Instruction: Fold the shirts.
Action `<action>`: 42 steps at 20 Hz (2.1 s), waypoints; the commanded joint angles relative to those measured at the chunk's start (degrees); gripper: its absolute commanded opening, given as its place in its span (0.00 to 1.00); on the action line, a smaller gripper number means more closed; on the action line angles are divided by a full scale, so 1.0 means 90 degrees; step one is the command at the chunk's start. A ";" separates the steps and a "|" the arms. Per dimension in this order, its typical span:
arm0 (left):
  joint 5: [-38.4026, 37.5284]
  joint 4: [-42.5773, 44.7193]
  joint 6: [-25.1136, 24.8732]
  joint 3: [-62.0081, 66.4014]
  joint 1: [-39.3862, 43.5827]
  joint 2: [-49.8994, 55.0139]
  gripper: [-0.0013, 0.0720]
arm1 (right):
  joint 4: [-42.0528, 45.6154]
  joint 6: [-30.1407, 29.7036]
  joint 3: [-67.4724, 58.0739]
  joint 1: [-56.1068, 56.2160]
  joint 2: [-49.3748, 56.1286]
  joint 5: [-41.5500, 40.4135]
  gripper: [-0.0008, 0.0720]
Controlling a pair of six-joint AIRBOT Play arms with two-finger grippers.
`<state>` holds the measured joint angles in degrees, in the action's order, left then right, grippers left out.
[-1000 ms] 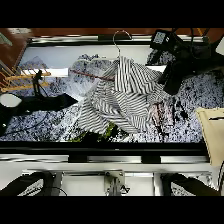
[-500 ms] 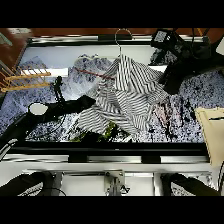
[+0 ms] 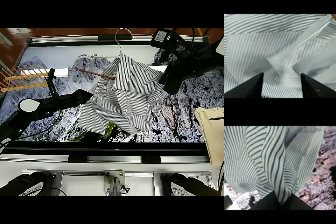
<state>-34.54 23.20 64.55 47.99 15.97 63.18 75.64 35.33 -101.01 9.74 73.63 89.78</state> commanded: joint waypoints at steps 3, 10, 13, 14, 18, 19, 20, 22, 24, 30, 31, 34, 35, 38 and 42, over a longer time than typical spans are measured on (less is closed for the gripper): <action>-0.0430 -0.0010 -0.0270 0.0056 -0.0175 -0.0019 0.75 | -0.0002 0.0075 -0.0005 -0.0002 -0.0005 0.0000 0.12; 0.0510 -0.0265 -0.0260 0.0056 0.0673 0.0578 0.74 | -0.0002 0.0219 -0.0005 -0.0002 -0.0005 0.0000 0.12; 0.1676 -0.0636 -0.0260 0.0080 0.0809 0.0729 0.10 | 0.0000 0.0316 -0.0005 -0.0005 -0.0005 0.0002 0.12; 0.1790 -0.0634 -0.0260 0.0204 0.0595 0.0702 0.10 | -0.0010 0.0338 -0.0005 -0.0002 -0.0005 0.0002 0.12; 0.1265 -0.0631 -0.0262 0.1396 -0.0765 0.0668 0.10 | -0.0930 0.0333 -0.0005 -0.0002 -0.0005 -0.0153 0.12; 0.1069 -0.0627 -0.0265 0.1744 -0.1056 0.0675 0.10 | -0.1212 0.0333 -0.0005 0.0002 -0.0005 -0.0265 0.12; 0.0869 -0.0595 -0.0265 0.2079 -0.1331 0.0675 0.10 | -0.1404 0.0333 -0.0005 0.0002 -0.0005 -0.0430 0.12; 0.0493 -0.0481 -0.0260 0.2603 -0.1751 0.0685 0.10 | -0.1566 0.0333 -0.0005 0.0002 -0.0005 -0.0809 0.12; 0.0087 -0.0466 -0.0257 0.2946 -0.2013 0.0687 0.10 | -0.1554 0.0333 -0.0005 0.0002 -0.0002 -0.1110 0.12; -0.0442 -0.0459 -0.0267 0.3441 -0.2106 0.0682 0.10 | -0.1027 0.0478 -0.0005 0.0002 0.0019 -0.1494 0.12; -0.0488 -0.0459 -0.0265 0.3468 -0.2106 0.0680 0.10 | -0.0894 0.0478 -0.0005 0.0002 0.0022 -0.1503 0.12; -0.0512 -0.0481 -0.0260 0.3560 -0.2084 0.0682 0.10 | -0.0814 0.0471 -0.0005 0.0005 0.0063 -0.1496 0.12; -0.0532 -0.0493 -0.0260 0.3606 -0.2040 0.0682 0.10 | -0.0814 0.0459 -0.0005 0.0029 0.0087 -0.1477 0.12; -0.0437 -0.0488 -0.0260 0.3701 -0.1950 0.0687 0.10 | -0.0629 0.0396 -0.0005 0.0175 0.0180 -0.1396 0.12; -0.0311 0.0389 -0.0257 0.3696 -0.2074 0.0843 0.10 | -0.0347 0.0442 -0.0005 0.0257 0.0199 -0.1479 0.12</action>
<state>-37.85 21.28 62.24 81.01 -2.13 69.84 70.57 39.18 -101.01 11.60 75.20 76.93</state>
